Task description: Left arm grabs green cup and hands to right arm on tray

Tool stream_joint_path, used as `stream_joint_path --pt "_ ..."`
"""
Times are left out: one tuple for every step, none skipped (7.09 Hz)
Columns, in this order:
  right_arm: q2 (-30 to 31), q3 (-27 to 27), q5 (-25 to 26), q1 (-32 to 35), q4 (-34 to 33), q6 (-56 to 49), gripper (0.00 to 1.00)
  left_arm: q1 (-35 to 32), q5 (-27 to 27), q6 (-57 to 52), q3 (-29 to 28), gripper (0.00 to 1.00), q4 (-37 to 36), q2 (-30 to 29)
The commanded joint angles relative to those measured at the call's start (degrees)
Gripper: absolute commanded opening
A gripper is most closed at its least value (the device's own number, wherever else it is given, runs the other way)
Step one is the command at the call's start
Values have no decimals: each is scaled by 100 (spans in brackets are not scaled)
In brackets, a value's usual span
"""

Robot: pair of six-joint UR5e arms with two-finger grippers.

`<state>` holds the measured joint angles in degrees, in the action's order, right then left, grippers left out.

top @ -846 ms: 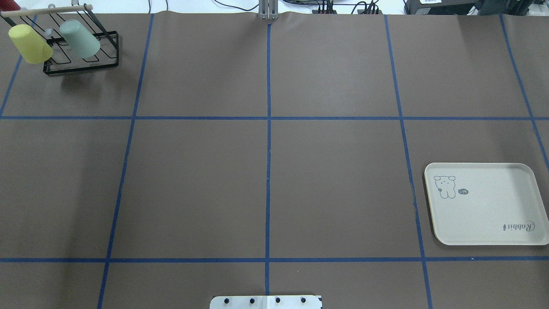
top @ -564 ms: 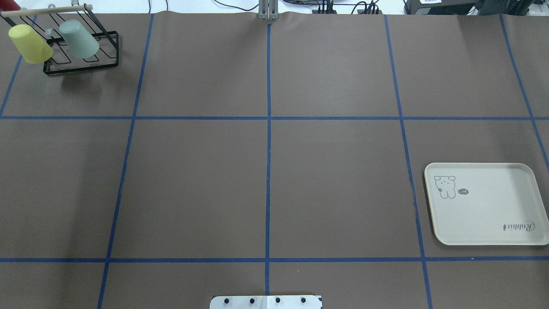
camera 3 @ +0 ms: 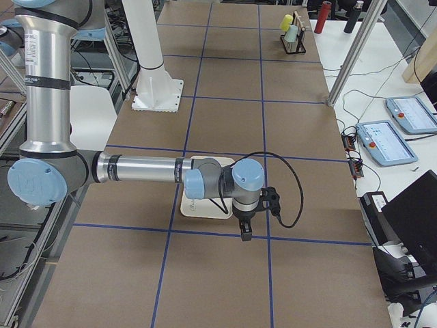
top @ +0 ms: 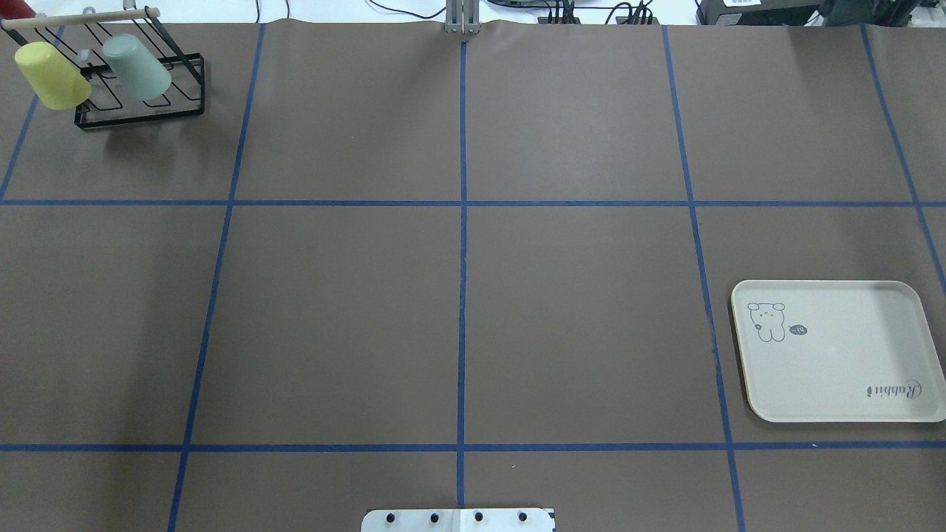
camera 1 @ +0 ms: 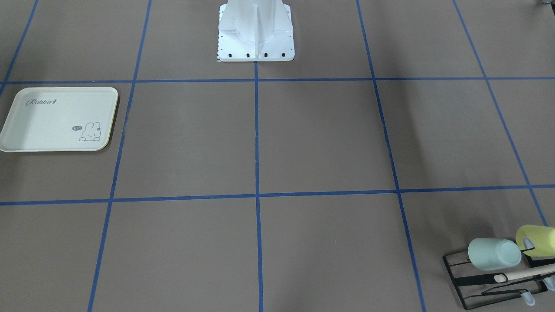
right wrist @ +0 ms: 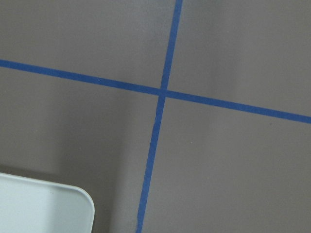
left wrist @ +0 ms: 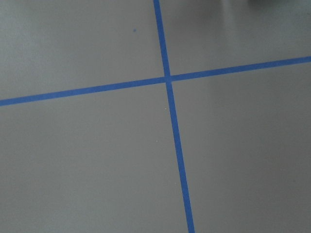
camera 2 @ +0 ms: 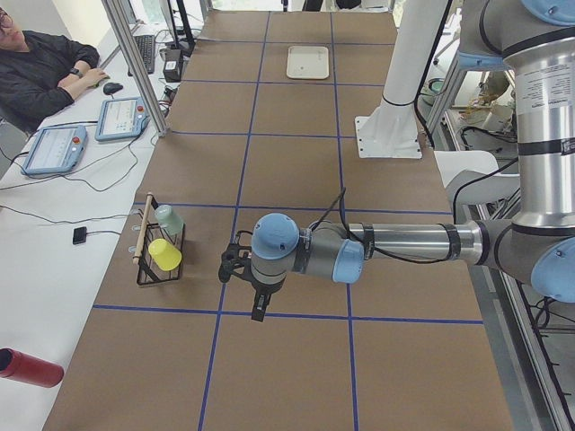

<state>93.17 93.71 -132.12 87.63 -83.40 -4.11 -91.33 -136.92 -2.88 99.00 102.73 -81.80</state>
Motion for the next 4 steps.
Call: stream_joint_path --pt "-89 33 -120 0 131 7 100 19 -19 347 -248 100 89 -547" --pt "-237 33 -174 -26 122 7 100 28 -19 498 -276 100 185 -591" --pt "-386 42 -218 -105 139 -2 100 115 -19 499 -285 100 168 -714" --pt "-457 34 -262 -192 453 6 100 133 -19 508 -250 100 211 -819"
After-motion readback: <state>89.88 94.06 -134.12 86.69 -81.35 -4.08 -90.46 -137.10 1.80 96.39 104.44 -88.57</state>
